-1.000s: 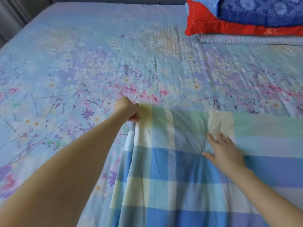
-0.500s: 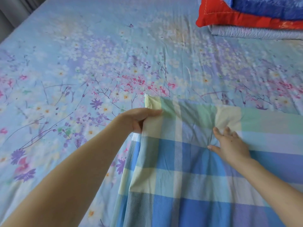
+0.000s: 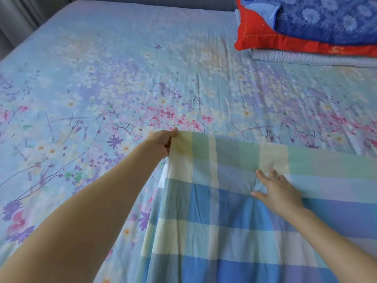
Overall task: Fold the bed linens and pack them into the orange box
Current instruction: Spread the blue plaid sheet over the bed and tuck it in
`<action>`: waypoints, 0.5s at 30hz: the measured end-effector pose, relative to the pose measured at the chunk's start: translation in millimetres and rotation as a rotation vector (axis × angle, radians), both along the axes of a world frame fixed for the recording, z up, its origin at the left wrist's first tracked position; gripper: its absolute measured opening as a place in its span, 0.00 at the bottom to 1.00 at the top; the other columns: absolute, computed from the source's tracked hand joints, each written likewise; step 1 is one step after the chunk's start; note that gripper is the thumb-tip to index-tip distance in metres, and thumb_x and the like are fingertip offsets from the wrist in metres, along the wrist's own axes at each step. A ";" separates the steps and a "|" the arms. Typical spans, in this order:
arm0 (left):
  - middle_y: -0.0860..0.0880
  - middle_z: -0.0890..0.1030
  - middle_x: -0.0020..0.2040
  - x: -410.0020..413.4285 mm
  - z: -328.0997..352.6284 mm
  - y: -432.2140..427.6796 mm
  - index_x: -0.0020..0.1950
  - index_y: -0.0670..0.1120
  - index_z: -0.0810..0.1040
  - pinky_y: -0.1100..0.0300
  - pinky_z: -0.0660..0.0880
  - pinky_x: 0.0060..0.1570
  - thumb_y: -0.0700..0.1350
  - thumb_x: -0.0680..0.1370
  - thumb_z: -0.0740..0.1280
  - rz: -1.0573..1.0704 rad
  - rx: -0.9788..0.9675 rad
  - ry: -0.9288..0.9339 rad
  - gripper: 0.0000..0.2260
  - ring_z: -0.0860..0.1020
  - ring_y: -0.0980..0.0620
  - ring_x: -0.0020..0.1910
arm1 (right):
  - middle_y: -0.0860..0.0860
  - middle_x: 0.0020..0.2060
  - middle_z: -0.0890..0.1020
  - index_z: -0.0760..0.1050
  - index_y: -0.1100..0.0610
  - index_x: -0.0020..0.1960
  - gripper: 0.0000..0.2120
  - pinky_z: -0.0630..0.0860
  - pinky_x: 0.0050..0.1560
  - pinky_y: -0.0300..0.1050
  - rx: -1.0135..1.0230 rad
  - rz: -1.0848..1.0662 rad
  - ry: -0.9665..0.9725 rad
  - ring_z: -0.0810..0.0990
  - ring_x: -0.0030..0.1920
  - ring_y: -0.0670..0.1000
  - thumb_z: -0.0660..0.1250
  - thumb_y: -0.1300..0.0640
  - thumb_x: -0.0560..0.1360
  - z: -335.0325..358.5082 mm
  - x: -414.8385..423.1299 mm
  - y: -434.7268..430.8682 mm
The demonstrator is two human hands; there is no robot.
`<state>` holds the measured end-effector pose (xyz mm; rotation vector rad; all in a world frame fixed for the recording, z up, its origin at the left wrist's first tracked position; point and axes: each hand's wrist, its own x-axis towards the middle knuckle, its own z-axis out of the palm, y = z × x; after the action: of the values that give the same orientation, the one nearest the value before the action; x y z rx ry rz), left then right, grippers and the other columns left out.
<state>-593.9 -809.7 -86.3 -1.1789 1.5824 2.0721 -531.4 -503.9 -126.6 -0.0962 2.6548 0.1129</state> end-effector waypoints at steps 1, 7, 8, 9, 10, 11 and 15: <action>0.47 0.73 0.29 -3.4 2.7 -0.7 0.33 0.43 0.72 0.63 0.73 0.27 0.43 0.75 0.71 0.013 -0.182 0.090 0.13 0.72 0.52 0.24 | 0.57 0.74 0.60 0.54 0.46 0.76 0.31 0.67 0.64 0.47 -0.013 0.003 0.011 0.64 0.70 0.58 0.59 0.39 0.77 4.5 0.3 -0.2; 0.50 0.73 0.31 -15.3 -4.6 -17.3 0.37 0.45 0.78 0.65 0.68 0.31 0.44 0.75 0.70 -0.069 -0.557 0.279 0.07 0.69 0.54 0.30 | 0.55 0.69 0.71 0.62 0.49 0.74 0.24 0.70 0.59 0.48 -0.117 0.027 0.376 0.71 0.67 0.57 0.59 0.46 0.79 22.7 -39.4 -5.3; 0.49 0.75 0.34 -14.7 -12.8 -14.0 0.44 0.43 0.80 0.64 0.70 0.31 0.44 0.75 0.71 -0.071 -0.514 0.225 0.04 0.70 0.53 0.31 | 0.54 0.73 0.64 0.57 0.47 0.75 0.26 0.66 0.65 0.48 -0.077 0.060 0.267 0.65 0.71 0.56 0.56 0.44 0.79 12.9 -45.3 -7.2; 0.48 0.76 0.36 -14.7 -21.6 -9.7 0.50 0.42 0.80 0.65 0.71 0.29 0.44 0.75 0.71 -0.070 -0.470 0.178 0.07 0.71 0.53 0.31 | 0.53 0.76 0.58 0.53 0.45 0.76 0.27 0.62 0.69 0.48 -0.021 0.083 0.167 0.60 0.73 0.56 0.54 0.42 0.80 -0.6 -48.6 -9.2; 0.47 0.77 0.37 -15.9 -29.7 -5.7 0.53 0.41 0.80 0.66 0.71 0.27 0.44 0.75 0.71 -0.077 -0.426 0.140 0.10 0.72 0.52 0.31 | 0.54 0.76 0.54 0.50 0.44 0.77 0.27 0.60 0.71 0.50 0.021 0.091 0.119 0.57 0.74 0.58 0.52 0.41 0.80 -13.5 -51.3 -11.1; 0.45 0.78 0.39 -16.8 -34.2 -2.9 0.53 0.41 0.80 0.66 0.73 0.27 0.44 0.75 0.71 -0.092 -0.401 0.117 0.10 0.73 0.51 0.31 | 0.55 0.77 0.51 0.48 0.42 0.77 0.27 0.58 0.71 0.53 0.051 0.084 0.110 0.55 0.74 0.59 0.51 0.40 0.80 -24.4 -53.0 -12.3; 0.47 0.73 0.33 -25.3 -34.5 0.0 0.34 0.44 0.75 0.67 0.70 0.25 0.46 0.74 0.72 -0.163 -0.432 0.076 0.11 0.71 0.55 0.24 | 0.56 0.77 0.48 0.45 0.38 0.76 0.27 0.57 0.70 0.59 0.081 0.105 0.113 0.50 0.75 0.62 0.49 0.38 0.79 -33.7 -59.3 -12.0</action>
<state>-619.2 -809.6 -120.7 -1.0596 2.1591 1.7415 -590.8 -515.9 -160.3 -0.2088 2.7532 0.2670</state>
